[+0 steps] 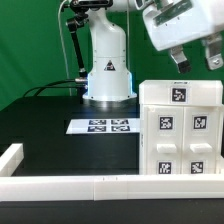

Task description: Assemble cabinet

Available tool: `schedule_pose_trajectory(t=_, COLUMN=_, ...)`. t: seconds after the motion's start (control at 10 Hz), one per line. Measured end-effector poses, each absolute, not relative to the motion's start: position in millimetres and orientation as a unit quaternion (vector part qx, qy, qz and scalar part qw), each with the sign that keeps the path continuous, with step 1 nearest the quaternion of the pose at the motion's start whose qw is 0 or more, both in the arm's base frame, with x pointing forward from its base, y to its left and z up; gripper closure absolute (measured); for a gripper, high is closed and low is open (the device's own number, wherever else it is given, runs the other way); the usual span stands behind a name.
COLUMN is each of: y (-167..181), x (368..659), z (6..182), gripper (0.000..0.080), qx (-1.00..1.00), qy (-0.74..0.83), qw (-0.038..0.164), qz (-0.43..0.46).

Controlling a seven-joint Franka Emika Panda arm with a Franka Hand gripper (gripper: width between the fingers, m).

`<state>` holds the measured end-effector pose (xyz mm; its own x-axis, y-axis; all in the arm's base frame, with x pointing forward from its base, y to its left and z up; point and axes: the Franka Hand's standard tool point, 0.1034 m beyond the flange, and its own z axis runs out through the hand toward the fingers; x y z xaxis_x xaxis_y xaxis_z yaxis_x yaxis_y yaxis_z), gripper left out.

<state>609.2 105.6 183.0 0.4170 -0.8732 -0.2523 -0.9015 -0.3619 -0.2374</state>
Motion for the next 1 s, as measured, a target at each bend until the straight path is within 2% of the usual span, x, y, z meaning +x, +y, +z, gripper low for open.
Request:
schedule_pose_trajectory(t=0.3, y=110.9, x=605.2, z=186.9, gripper=0.0003, qx=-0.912, qy=0.377, qw=0.155, qz=0.042)
schedule_pose_trajectory(t=0.8, y=110.7, x=605.2, z=186.2, gripper=0.0003, qx=-0.961, qy=0.226, qw=0.16, qz=0.017)
schedule_pose_trajectory(t=0.9, y=110.1, x=604.4, z=185.8, gripper=0.0003, qx=-0.97, qy=0.185, qw=0.155, qz=0.012)
schedule_pose_trajectory(t=1.0, y=108.2, x=600.6, z=184.2, gripper=0.0003, qx=-0.989, qy=0.084, qw=0.122, qz=0.003)
